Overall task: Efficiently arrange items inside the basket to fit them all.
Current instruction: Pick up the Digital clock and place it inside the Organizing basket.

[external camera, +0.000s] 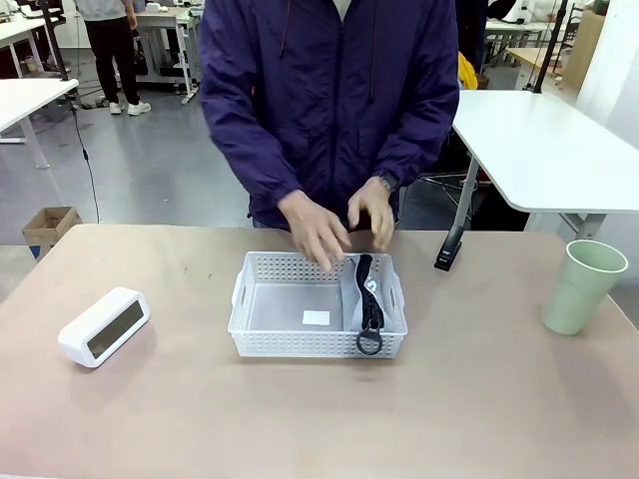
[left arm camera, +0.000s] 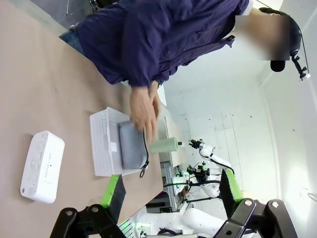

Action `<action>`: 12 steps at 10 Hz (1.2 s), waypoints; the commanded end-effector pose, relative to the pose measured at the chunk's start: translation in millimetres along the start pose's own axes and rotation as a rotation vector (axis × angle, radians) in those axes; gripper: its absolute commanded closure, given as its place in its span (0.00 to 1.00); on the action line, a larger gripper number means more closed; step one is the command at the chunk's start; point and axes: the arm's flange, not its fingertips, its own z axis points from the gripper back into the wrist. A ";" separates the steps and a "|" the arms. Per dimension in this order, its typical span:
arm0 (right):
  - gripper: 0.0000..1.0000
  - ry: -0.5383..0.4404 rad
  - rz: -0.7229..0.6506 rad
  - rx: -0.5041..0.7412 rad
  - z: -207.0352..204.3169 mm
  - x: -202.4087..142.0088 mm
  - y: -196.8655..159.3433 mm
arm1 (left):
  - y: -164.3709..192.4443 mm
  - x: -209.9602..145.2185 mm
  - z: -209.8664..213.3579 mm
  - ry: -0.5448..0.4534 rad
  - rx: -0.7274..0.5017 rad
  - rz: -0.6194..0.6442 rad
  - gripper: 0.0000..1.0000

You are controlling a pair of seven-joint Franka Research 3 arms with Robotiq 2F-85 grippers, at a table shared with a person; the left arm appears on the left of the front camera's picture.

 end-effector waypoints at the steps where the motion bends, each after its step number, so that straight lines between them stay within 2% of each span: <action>1: 0.00 -0.010 0.019 0.013 0.8 3.8 3.1 | -0.5 0.0 1.9 0.005 -0.008 -0.020 0.00; 3: 0.00 0.000 0.000 0.000 -0.1 0.0 0.0 | -0.5 0.0 1.9 0.005 -0.008 -0.020 0.00; 4: 0.00 0.044 0.030 -0.090 -16.4 2.6 15.5 | -0.5 0.0 1.9 0.005 -0.008 -0.020 0.00; 5: 0.00 0.058 -0.039 -0.174 -26.1 6.6 25.6 | -0.5 0.0 1.9 0.005 -0.008 -0.020 0.00; 6: 0.00 0.016 0.007 -0.021 -5.2 2.2 1.9 | 0.0 0.1 0.1 0.000 0.000 -0.001 0.00; 10: 0.00 0.016 0.007 -0.021 -5.2 2.2 1.9 | -40.0 -5.9 -69.8 0.334 0.414 -0.133 0.00; 12: 0.00 0.016 0.007 -0.021 -5.2 2.2 1.9 | -52.7 -6.7 -89.2 0.465 0.536 -0.213 0.00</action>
